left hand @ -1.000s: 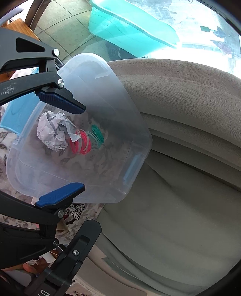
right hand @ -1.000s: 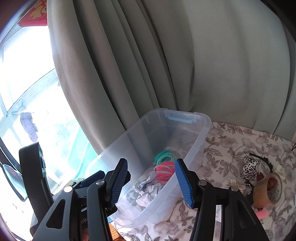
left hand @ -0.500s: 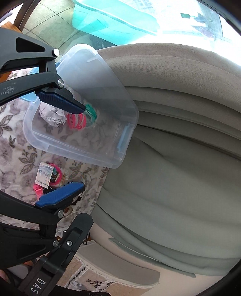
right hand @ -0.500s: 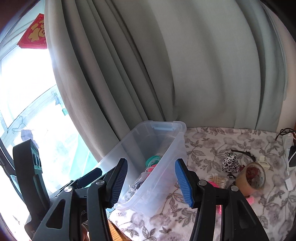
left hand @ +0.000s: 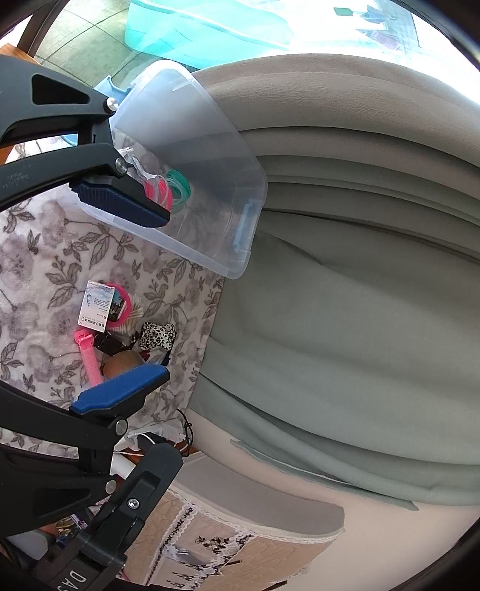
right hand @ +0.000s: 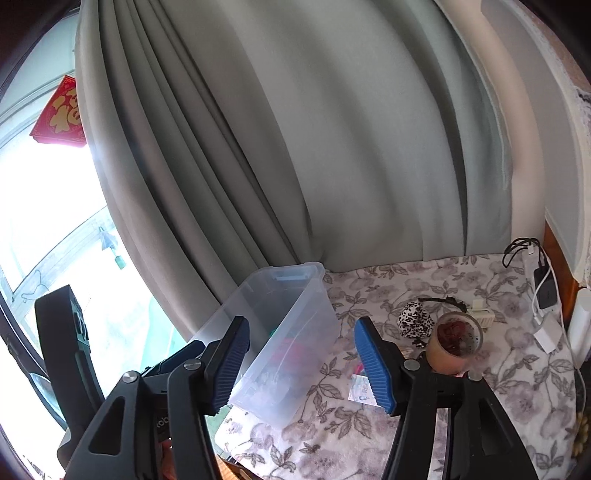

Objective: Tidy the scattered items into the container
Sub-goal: 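Grasp the white medicine box with left tool while right tool grasps brown tape roll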

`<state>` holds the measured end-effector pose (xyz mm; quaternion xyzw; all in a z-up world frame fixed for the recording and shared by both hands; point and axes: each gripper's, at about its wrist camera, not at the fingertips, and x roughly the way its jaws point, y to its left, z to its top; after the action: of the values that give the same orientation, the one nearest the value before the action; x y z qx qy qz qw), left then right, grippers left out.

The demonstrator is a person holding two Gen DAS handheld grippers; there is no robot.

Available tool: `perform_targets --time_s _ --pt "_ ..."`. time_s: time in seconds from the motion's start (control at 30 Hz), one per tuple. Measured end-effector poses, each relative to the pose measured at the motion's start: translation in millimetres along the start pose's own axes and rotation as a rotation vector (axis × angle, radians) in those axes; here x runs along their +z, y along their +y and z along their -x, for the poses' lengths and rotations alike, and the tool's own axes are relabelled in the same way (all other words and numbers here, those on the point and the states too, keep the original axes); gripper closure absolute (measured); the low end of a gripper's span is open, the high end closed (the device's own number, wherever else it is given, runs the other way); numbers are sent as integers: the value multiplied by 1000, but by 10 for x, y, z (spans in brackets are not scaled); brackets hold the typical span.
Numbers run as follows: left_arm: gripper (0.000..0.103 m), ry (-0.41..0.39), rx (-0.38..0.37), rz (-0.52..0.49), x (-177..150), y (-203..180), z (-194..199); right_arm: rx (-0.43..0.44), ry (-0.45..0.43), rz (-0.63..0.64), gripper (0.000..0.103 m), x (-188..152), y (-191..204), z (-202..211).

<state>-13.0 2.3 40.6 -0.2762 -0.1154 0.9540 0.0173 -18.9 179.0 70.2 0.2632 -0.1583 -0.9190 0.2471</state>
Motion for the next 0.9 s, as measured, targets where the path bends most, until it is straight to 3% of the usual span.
perform_targets --time_s 0.27,0.6,0.9 --pt "25 40 -71 -36 -111 -331 -139 -34 -41 -79 32 -26 -372 258" --pt "25 210 -53 -66 -374 -604 -702 -109 -51 -215 22 -173 -1064 293" --pt "25 230 4 -55 -605 -600 -1091 -166 24 -405 21 -461 -1740 -24"
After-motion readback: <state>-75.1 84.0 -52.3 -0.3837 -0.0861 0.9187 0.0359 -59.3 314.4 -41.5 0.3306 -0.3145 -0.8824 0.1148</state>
